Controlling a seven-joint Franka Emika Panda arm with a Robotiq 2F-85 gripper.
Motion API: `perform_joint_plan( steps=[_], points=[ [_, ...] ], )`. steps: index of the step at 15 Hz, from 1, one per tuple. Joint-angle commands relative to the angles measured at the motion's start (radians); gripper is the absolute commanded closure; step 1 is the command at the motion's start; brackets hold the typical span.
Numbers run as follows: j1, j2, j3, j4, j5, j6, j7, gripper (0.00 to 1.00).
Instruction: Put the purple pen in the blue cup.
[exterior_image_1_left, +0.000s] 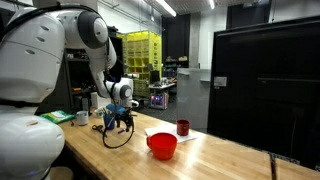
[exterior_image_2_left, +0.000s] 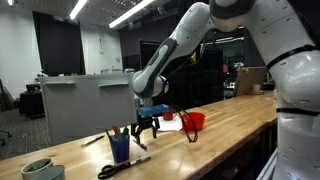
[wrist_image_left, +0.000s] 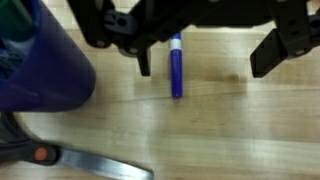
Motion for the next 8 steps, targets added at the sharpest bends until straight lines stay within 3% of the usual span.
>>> perform_joint_plan(
  steps=[1, 8],
  points=[
    [0.046, 0.019, -0.039, 0.005, -0.060, 0.035, 0.062, 0.00],
    [0.084, 0.044, -0.079, 0.009, -0.119, 0.077, 0.135, 0.00]
  ],
)
